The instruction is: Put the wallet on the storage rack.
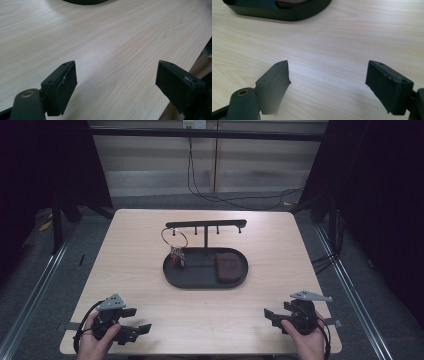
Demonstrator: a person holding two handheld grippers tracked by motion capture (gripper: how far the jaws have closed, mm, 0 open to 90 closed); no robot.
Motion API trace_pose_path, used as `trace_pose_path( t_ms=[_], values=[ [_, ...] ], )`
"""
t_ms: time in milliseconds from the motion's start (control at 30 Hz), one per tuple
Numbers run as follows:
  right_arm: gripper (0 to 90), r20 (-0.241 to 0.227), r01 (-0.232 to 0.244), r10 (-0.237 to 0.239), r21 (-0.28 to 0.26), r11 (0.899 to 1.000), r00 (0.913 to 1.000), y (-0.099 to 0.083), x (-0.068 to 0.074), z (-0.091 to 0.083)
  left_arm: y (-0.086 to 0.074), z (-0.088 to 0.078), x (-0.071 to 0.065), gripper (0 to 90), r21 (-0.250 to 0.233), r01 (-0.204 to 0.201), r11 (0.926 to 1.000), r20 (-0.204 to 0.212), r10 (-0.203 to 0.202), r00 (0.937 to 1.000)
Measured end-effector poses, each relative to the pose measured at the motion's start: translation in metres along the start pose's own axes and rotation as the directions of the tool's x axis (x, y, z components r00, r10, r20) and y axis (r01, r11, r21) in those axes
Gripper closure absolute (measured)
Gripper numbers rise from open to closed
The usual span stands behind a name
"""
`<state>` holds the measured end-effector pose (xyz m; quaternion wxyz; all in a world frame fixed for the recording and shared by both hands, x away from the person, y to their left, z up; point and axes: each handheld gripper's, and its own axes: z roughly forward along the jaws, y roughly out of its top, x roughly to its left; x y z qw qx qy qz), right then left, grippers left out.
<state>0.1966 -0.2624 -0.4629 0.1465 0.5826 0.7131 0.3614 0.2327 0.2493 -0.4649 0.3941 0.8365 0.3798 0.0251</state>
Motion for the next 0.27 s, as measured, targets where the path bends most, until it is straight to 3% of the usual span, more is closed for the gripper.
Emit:
trace_pose_path(
  t_ms=[133,267],
  values=[
    [18.5,0.021,-0.009,0.009,0.009,1.0,0.9997,-0.011,-0.0047,0.0014,0.0007,-0.0011,0.0016,17.1,-0.004,-0.003,1.0,0.001,0.003,1.0],
    [18.2,0.022,-0.029,0.029,-0.01,1.0,0.9993,-0.009,-0.0083,0.0005,0.0005,-0.0042,0.0041,17.1,-0.013,-0.001,0.9999,-0.002,0.001,1.0]
  ],
)
